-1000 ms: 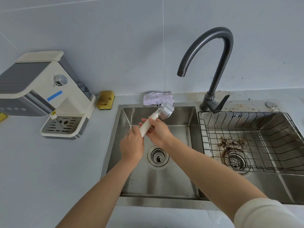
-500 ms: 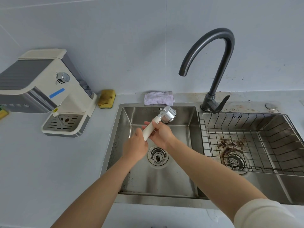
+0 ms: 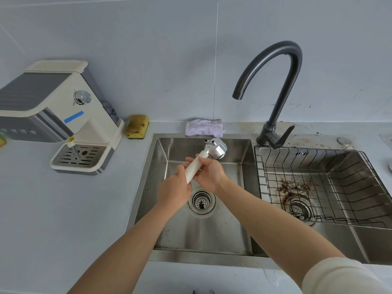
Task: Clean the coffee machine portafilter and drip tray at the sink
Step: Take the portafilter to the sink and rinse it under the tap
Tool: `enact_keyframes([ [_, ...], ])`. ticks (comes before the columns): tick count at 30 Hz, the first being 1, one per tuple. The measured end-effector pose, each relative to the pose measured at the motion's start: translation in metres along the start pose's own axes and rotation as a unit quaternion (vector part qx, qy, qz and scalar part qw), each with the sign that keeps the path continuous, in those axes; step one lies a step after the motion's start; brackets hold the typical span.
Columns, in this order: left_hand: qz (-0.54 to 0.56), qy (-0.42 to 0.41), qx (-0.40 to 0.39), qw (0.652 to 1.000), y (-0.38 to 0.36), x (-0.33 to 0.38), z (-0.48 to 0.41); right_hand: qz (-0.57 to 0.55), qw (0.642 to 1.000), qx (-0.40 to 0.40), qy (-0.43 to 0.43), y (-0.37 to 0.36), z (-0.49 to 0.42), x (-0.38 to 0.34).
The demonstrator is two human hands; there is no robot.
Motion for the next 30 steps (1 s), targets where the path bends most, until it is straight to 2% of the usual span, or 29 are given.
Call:
enact_keyframes([
  [6,0.034,-0.002,-0.013,0.999,0.0,-0.003,0.004,0.015,0.999,0.034,0.008,0.0,-0.002,0.006],
  [11,0.208,0.021,-0.085,0.974,-0.002,-0.014,0.004,0.122,0.987,0.101,0.025,-0.001,-0.005,0.016],
  [16,0.416,0.09,-0.158,0.891,-0.007,-0.026,0.001,0.202,0.962,0.177,0.051,0.003,-0.016,0.025],
  [20,0.531,0.125,-0.186,0.817,-0.011,-0.033,0.0,0.286,0.919,0.261,0.071,0.004,-0.027,0.026],
  [24,0.606,0.14,-0.198,0.757,-0.013,-0.039,-0.002,0.342,0.882,0.317,0.073,0.0,-0.039,0.026],
  [30,0.669,0.209,-0.25,0.668,-0.018,-0.055,-0.012,0.406,0.846,0.338,0.07,-0.009,-0.052,0.028],
])
Point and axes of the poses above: each hand's wrist, its own z-axis away from the middle knuckle, its own y-axis out of the back of the hand, x = y × z, the point moved 1 cm from there along -z, towards the middle knuckle, and after that the axes turned 10 degrees about -y, right-handed, at the moved point
